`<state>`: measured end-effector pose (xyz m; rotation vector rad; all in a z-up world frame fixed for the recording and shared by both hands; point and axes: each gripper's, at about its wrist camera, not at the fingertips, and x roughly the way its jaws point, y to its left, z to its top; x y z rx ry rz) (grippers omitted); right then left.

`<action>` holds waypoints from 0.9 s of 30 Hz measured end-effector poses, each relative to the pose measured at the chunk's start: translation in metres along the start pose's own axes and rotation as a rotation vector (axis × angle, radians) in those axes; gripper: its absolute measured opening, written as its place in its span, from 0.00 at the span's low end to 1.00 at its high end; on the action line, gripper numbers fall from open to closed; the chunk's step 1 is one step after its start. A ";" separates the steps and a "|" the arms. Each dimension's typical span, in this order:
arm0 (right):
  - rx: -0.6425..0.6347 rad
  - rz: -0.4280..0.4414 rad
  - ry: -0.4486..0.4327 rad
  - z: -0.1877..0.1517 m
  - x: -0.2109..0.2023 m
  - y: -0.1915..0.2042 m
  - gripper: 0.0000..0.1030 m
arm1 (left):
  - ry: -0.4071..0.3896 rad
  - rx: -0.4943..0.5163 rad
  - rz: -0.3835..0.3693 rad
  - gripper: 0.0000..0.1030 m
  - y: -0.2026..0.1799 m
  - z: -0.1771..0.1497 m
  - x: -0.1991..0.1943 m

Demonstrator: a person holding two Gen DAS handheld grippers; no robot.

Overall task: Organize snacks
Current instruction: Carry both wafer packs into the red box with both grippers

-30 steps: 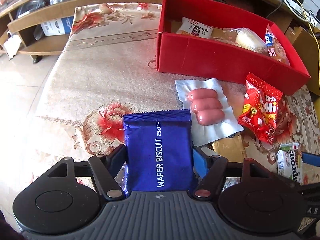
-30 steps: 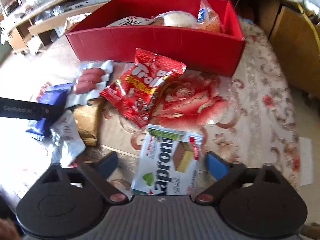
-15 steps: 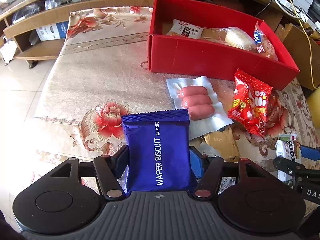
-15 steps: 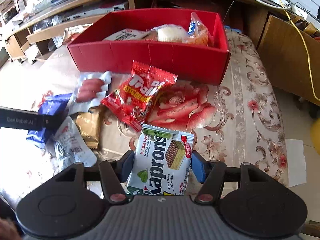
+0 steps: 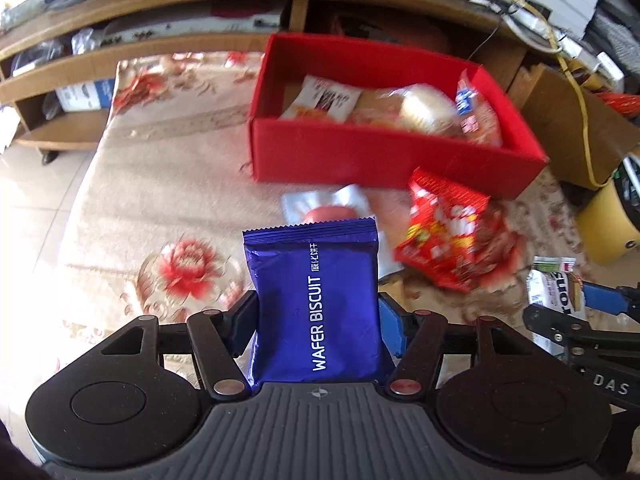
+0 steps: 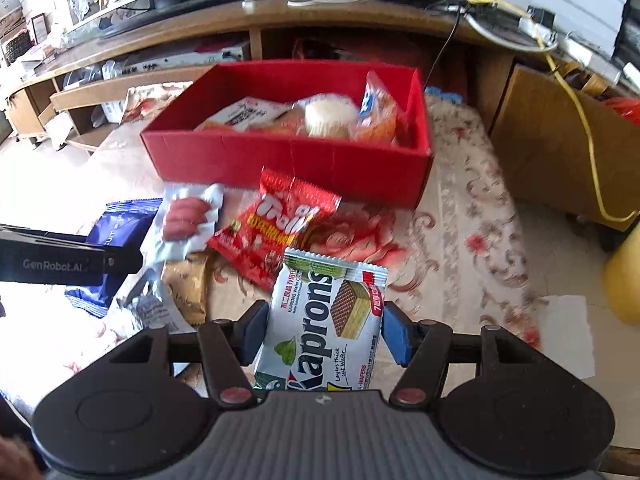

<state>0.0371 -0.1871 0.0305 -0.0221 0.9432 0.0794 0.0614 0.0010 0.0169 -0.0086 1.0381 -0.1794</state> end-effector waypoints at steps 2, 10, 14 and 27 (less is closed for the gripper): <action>-0.002 -0.007 -0.012 0.009 -0.004 0.001 0.54 | -0.023 0.006 -0.006 0.66 -0.006 0.004 -0.007; -0.035 -0.001 -0.106 0.047 -0.013 0.007 0.54 | -0.097 0.013 0.000 0.66 -0.022 0.026 -0.012; -0.021 0.011 -0.130 0.067 -0.002 -0.004 0.54 | -0.123 0.026 0.012 0.66 -0.032 0.042 -0.006; 0.021 0.035 -0.150 0.125 0.036 -0.026 0.54 | -0.153 0.016 0.055 0.66 -0.043 0.102 0.022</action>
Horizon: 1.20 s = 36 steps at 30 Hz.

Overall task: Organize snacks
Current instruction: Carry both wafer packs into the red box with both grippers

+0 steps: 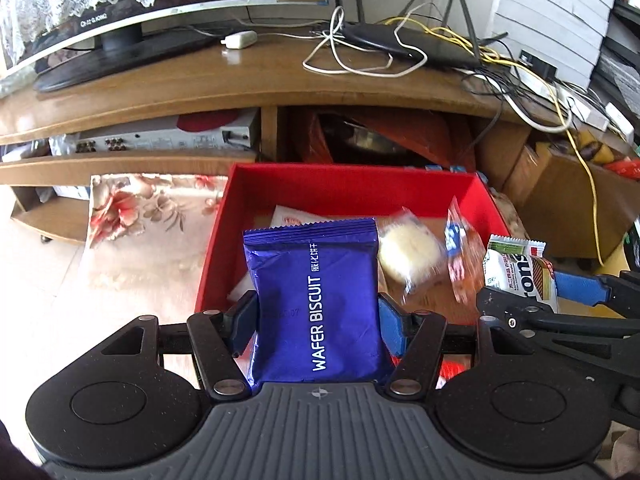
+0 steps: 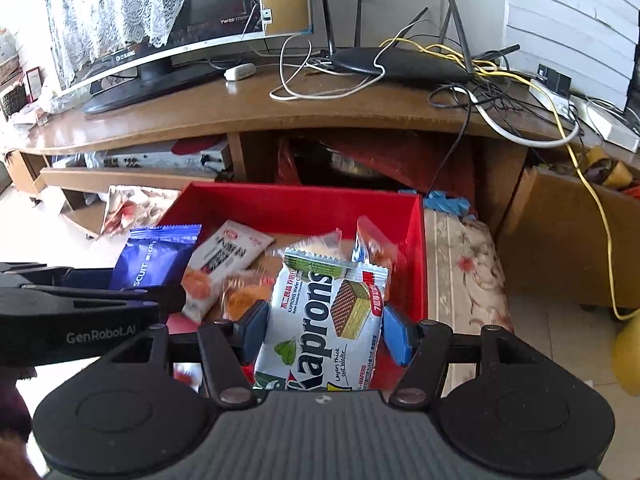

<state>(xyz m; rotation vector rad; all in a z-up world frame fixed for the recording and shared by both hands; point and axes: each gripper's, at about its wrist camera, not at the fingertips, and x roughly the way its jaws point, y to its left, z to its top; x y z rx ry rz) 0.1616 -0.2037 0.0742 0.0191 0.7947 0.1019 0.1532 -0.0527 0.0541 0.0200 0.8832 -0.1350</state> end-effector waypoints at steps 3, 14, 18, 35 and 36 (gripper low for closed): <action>0.001 0.001 -0.010 0.012 0.009 -0.001 0.54 | -0.006 -0.004 0.011 0.66 0.000 0.011 0.008; -0.003 -0.022 0.023 0.034 0.057 -0.007 0.54 | 0.008 0.005 0.042 0.66 0.000 0.032 0.042; -0.010 -0.030 0.035 0.034 0.067 -0.007 0.54 | 0.009 0.021 0.064 0.66 -0.002 0.033 0.052; -0.038 -0.049 0.074 0.032 0.097 -0.008 0.54 | 0.060 0.030 0.089 0.67 -0.002 0.030 0.079; -0.041 -0.049 0.080 0.032 0.098 -0.007 0.54 | 0.063 0.030 0.092 0.67 -0.002 0.030 0.081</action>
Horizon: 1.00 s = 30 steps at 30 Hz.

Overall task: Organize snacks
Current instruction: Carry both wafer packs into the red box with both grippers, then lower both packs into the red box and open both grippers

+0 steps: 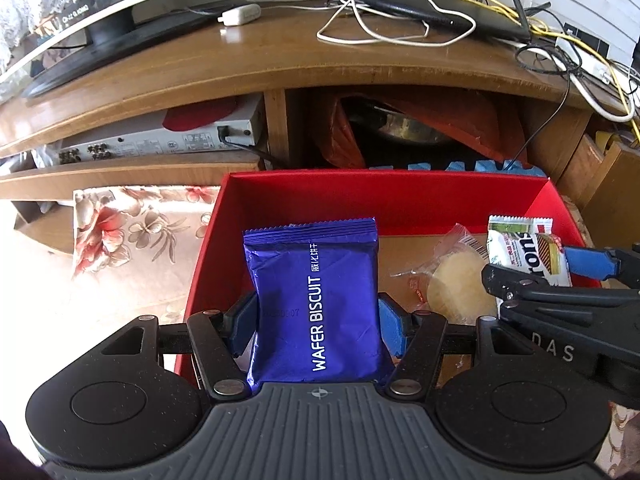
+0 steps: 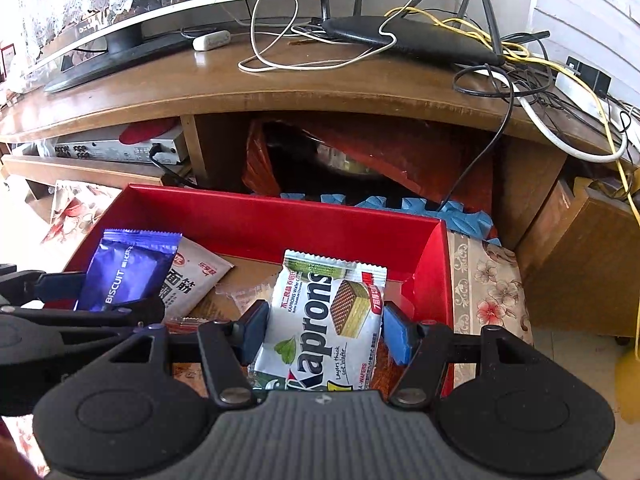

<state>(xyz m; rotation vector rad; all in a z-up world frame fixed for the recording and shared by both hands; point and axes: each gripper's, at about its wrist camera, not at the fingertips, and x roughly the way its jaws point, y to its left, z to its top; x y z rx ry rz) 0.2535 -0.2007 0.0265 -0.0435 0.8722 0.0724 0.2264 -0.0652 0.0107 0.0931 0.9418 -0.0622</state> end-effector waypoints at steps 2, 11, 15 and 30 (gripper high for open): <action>-0.004 -0.003 0.009 -0.001 0.003 0.000 0.54 | 0.006 -0.001 0.002 0.67 0.000 -0.001 0.002; -0.007 -0.004 0.014 -0.002 0.005 0.000 0.54 | 0.019 0.005 0.002 0.67 -0.001 -0.002 0.005; -0.002 -0.002 0.008 -0.001 0.002 -0.001 0.54 | 0.012 0.001 0.000 0.67 -0.001 -0.001 0.004; 0.042 0.002 -0.045 0.007 -0.015 -0.010 0.54 | -0.009 -0.018 -0.009 0.72 0.001 0.002 -0.006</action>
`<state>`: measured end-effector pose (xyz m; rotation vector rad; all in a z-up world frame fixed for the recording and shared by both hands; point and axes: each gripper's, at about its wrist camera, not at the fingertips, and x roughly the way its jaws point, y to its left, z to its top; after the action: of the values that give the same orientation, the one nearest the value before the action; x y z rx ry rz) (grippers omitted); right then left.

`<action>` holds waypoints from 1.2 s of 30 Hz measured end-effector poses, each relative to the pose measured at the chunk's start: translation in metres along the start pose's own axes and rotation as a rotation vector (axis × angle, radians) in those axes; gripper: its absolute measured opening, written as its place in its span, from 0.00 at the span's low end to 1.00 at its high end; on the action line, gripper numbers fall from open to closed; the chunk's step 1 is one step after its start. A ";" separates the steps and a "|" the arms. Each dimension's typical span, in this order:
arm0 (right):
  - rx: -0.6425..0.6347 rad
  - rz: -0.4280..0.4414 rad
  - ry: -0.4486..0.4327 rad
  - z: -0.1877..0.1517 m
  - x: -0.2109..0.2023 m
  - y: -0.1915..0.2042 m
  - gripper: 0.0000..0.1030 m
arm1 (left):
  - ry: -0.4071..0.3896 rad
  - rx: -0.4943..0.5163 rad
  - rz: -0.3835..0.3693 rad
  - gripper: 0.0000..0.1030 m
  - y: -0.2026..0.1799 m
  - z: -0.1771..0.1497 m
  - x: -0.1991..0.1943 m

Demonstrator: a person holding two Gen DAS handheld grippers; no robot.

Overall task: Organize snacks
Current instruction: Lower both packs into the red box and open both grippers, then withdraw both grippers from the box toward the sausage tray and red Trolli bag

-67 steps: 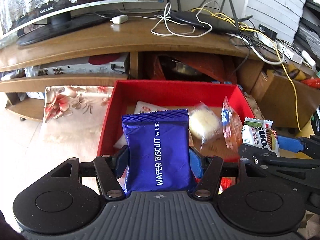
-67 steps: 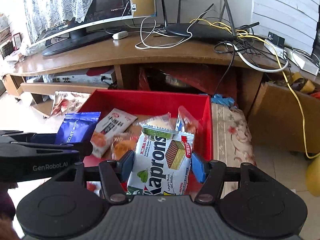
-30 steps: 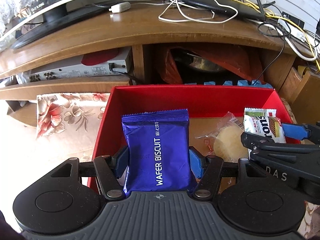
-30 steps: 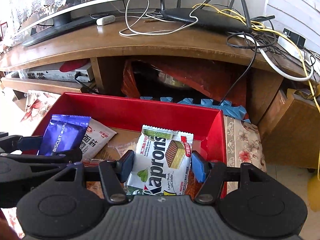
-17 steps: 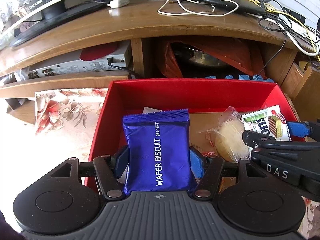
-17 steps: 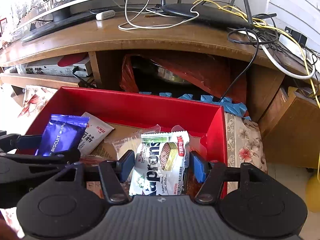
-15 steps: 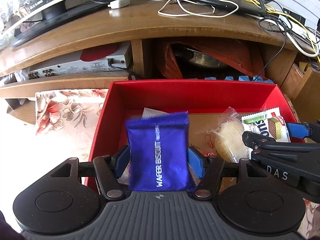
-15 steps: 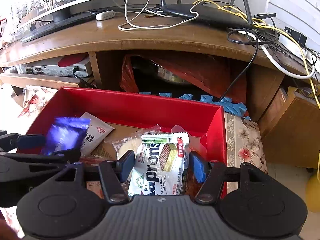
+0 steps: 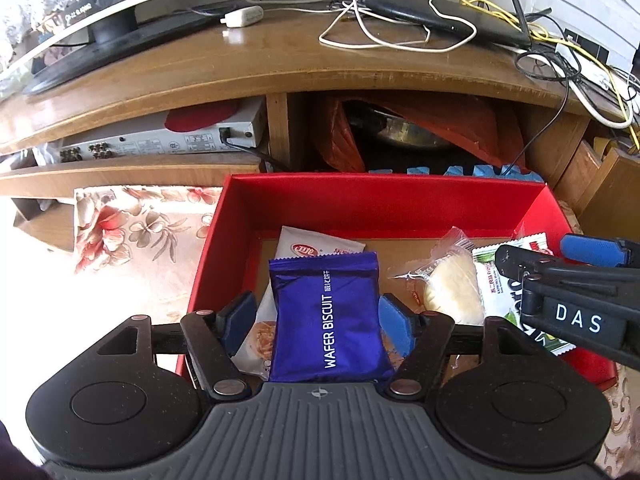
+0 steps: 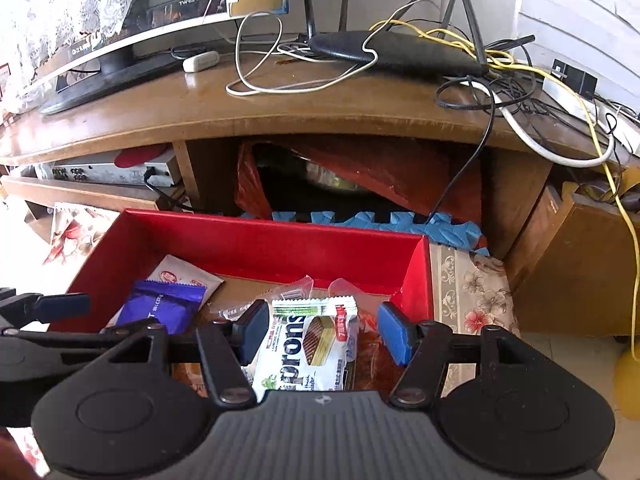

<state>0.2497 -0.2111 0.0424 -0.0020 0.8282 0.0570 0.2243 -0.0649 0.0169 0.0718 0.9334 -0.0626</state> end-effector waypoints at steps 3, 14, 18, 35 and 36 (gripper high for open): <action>-0.001 0.000 -0.004 0.000 -0.003 0.000 0.54 | -0.003 0.001 -0.004 0.72 -0.001 0.000 -0.002; -0.002 -0.003 -0.010 -0.007 -0.020 0.003 0.54 | -0.018 0.001 -0.012 0.73 0.000 -0.003 -0.015; -0.006 0.005 -0.017 -0.011 -0.031 0.007 0.54 | -0.028 0.001 -0.019 0.74 0.001 -0.006 -0.025; 0.022 0.023 0.033 -0.050 -0.059 0.010 0.54 | -0.013 -0.011 -0.049 0.75 0.009 -0.036 -0.052; 0.020 0.025 0.040 -0.054 -0.061 0.011 0.54 | -0.007 -0.010 -0.052 0.75 0.009 -0.040 -0.053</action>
<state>0.1680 -0.2040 0.0504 0.0263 0.8689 0.0719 0.1620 -0.0510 0.0362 0.0378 0.9288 -0.1059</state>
